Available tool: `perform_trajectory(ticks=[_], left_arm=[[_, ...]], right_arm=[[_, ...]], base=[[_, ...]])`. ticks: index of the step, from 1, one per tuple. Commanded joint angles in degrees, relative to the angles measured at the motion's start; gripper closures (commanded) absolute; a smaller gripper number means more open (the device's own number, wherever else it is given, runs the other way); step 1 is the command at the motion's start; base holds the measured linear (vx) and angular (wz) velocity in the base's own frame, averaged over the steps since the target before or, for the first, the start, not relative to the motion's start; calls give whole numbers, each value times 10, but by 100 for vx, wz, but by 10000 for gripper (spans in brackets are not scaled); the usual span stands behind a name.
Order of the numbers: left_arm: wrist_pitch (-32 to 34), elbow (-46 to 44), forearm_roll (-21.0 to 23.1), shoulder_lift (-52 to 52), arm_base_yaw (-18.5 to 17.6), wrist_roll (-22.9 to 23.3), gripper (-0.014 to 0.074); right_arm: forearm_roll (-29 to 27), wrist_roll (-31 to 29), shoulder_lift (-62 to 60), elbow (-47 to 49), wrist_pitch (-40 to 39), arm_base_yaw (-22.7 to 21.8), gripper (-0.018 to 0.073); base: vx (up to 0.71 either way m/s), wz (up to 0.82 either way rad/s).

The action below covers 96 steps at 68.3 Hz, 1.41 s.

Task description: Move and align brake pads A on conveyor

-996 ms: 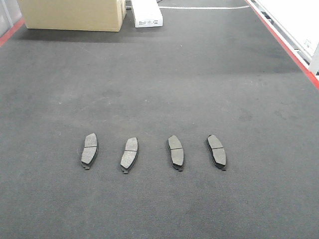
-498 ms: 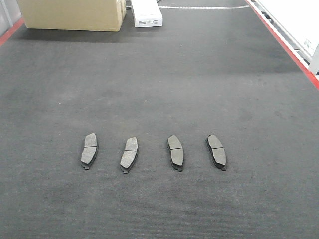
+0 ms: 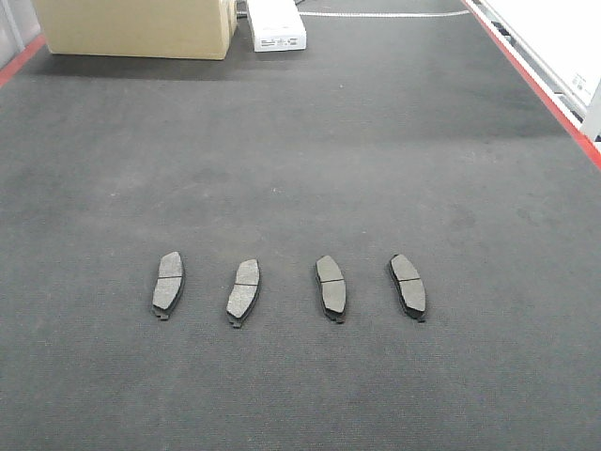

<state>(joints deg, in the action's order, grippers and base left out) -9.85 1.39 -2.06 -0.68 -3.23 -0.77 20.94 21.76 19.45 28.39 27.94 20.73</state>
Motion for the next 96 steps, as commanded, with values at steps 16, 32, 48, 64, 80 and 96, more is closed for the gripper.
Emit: perform_trajectory(ticks=[16, 32, 48, 64, 80, 96], left_arm=[[46, -5, 5, -8, 2, 1, 603], [46, -5, 5, -8, 2, 1, 603], [46, -5, 5, -8, 2, 1, 603], [46, -5, 5, -8, 2, 1, 603], [46, -5, 5, -7, 2, 1, 603], [46, -5, 5, -7, 2, 1, 603]], right_arm=[[12, 0, 6, 14, -41, -2, 568], [11, -6, -9, -32, -108, -5, 568], [-94, -87, -84, -190, -288, -104, 568], [-188, -202, -179, -276, -289, -168, 568], [-213, -196, -209, -312, -265, -196, 568], [-213, -196, -209, -312, -265, -196, 568]], base=[[0, 0], [0, 0], [0, 0], [0, 0], [0, 0], [0, 0]])
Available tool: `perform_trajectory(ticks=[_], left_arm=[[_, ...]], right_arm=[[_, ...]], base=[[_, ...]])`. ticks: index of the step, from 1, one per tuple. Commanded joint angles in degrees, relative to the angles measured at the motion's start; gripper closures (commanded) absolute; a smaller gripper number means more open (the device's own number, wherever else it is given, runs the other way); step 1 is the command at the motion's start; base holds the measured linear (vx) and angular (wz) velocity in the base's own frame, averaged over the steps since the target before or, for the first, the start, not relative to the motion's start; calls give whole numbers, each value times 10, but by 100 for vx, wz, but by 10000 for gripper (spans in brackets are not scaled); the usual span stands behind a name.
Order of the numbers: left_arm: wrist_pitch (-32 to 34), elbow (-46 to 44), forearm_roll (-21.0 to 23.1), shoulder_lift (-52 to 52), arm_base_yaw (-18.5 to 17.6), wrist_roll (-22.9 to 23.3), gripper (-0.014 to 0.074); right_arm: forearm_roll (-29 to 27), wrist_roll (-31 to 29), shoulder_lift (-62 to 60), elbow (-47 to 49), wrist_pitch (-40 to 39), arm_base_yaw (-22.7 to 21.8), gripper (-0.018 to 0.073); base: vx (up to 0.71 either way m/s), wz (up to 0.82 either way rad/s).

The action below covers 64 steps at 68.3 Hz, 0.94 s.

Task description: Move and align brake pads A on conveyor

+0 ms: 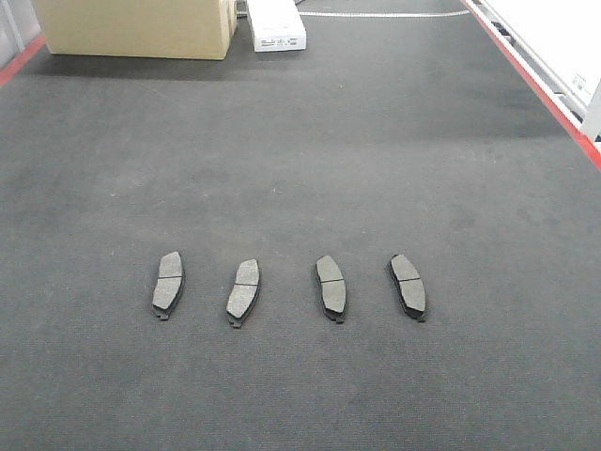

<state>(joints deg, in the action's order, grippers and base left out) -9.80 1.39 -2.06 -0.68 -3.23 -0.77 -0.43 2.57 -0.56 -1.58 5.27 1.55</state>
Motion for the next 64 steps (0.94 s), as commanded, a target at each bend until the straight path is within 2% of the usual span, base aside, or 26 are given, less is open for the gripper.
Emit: perform_trajectory(ticks=[1, 64], left_arm=[[46, -5, 5, -7, 2, 1, 603], [46, -5, 5, -7, 2, 1, 603]], right_arm=[[1, -4, -9, -12, -39, -4, 568], [0, -4, -9, -12, -34, -4, 568]], base=[[0, 0], [0, 0]])
